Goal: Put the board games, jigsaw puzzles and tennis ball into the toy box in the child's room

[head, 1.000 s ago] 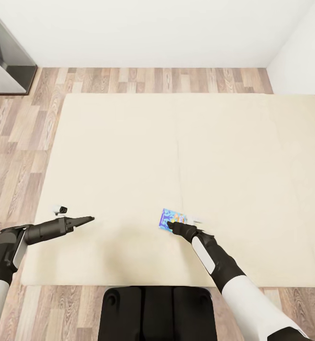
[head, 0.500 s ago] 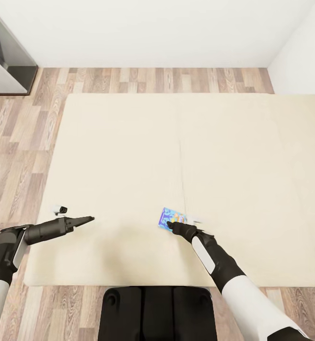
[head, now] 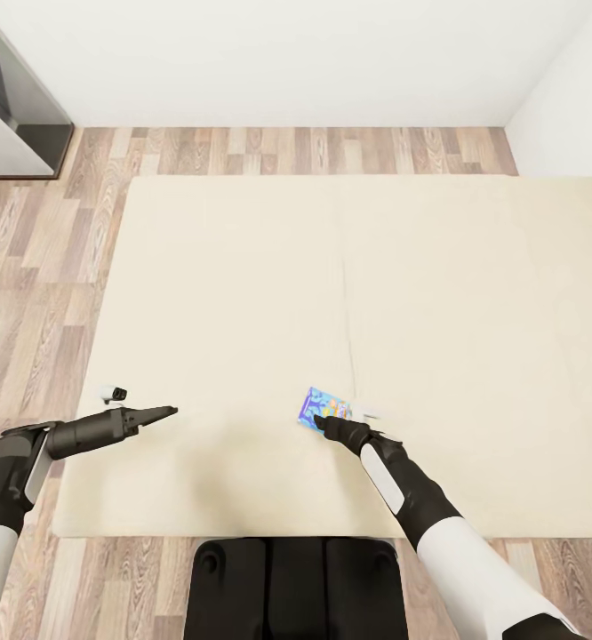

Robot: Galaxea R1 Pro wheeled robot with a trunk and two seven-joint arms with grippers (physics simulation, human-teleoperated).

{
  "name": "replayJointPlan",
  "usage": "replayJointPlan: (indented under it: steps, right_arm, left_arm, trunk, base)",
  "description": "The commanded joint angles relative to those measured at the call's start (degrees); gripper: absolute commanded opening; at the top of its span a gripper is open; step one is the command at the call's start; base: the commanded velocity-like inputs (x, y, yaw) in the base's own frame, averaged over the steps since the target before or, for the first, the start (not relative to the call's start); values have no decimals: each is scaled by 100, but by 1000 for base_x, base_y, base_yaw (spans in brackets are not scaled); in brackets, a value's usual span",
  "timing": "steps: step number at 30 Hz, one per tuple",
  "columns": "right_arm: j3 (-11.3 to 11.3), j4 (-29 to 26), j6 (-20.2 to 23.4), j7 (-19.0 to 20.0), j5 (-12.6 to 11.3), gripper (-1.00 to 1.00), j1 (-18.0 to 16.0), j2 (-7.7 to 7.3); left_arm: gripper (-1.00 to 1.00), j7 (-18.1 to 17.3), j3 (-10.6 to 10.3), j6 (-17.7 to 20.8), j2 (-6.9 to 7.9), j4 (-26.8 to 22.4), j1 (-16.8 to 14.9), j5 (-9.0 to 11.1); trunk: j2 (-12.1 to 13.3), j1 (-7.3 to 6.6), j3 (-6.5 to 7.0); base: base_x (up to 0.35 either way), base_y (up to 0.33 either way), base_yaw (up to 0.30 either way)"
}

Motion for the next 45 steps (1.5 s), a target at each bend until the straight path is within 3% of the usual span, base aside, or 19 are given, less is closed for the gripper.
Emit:
replayJointPlan:
  steps: [1,45]
  right_arm:
    - [14,-9,19,-39,-54,100,-2,-2]
    - [20,-11,19,-39,-54,100,3,6]
  left_arm:
    - [100,-23,0,60,2,0,-1,-3]
    - [100,-23,-1,60,1,0,-1,-3]
  trunk:
    - [-9,3,-6]
    - [-9,3,-6]
  base:
    - [0,15,0]
    - [0,59,0]
